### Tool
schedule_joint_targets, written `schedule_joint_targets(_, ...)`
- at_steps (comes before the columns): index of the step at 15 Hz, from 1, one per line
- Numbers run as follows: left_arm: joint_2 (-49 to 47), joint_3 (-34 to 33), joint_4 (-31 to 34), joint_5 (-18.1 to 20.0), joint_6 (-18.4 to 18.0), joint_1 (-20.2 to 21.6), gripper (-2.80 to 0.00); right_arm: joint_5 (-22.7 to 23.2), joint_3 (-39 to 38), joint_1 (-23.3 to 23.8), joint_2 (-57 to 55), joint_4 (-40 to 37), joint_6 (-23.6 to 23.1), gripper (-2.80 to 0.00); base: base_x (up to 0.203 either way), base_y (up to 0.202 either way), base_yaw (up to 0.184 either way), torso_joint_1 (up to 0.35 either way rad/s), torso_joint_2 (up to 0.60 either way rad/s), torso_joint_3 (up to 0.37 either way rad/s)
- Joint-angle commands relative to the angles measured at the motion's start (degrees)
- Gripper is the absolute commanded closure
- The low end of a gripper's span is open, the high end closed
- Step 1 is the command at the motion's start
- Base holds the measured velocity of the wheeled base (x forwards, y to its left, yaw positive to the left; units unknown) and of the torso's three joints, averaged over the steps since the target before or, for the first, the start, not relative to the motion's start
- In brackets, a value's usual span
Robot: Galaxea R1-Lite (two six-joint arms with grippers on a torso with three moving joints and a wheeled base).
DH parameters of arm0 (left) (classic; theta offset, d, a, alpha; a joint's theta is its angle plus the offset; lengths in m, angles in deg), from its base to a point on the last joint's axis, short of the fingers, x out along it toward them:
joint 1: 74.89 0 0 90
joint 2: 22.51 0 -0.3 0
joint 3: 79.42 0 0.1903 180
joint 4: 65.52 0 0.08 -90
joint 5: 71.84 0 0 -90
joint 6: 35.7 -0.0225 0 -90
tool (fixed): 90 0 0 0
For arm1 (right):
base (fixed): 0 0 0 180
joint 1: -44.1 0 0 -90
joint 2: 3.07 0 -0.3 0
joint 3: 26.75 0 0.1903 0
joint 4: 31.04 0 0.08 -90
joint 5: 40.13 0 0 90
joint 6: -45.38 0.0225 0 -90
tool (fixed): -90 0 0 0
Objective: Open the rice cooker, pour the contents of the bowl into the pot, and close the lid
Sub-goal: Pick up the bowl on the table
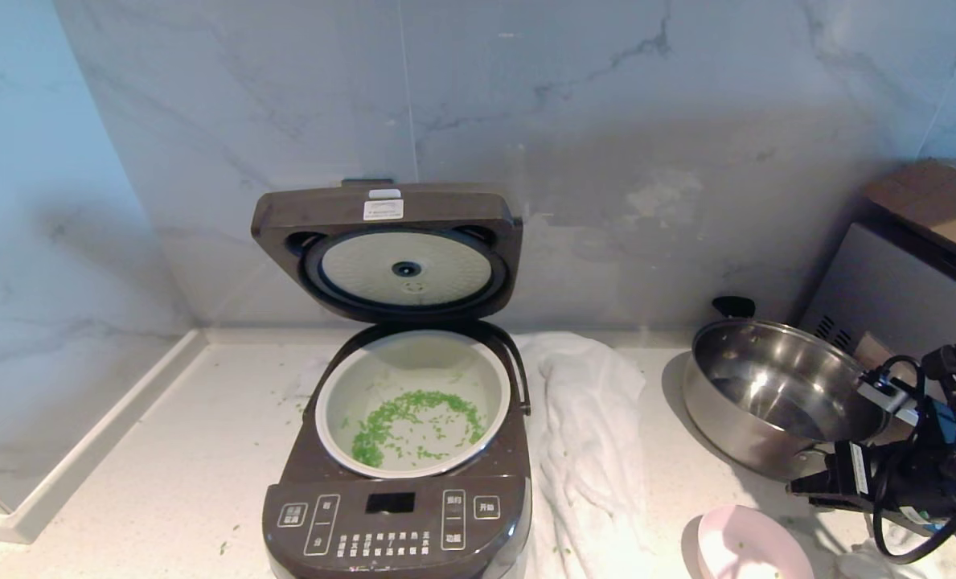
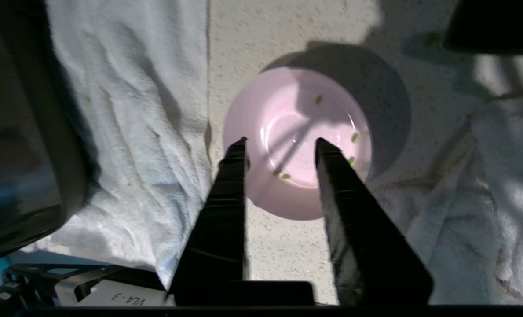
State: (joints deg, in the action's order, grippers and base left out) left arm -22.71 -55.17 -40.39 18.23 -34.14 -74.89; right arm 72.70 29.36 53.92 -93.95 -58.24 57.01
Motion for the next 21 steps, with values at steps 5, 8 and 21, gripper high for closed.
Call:
schedule_joint_targets(5, 0.0, 0.0, 0.0, 0.0, 0.0, 0.0, 0.00, -0.4, -4.6, 0.0, -4.0, 0.1, -1.6, -2.80, 0.000, 0.000, 0.000, 0.000, 0.00, 0.000)
schedule_joint_targets(8, 0.0, 0.0, 0.0, 0.0, 0.0, 0.0, 0.00, -0.5, -5.0, 1.1, -5.8, 0.1, -4.6, -2.80, 0.000, 0.000, 0.000, 0.000, 0.00, 0.000)
schedule_joint_targets(21, 0.0, -0.2, -0.3, 0.0, -0.1, -0.2, 0.00, -3.5, -4.0, 3.1, -20.8, 12.4, -11.9, -2.80, 0.000, 0.000, 0.000, 0.000, 0.00, 0.000)
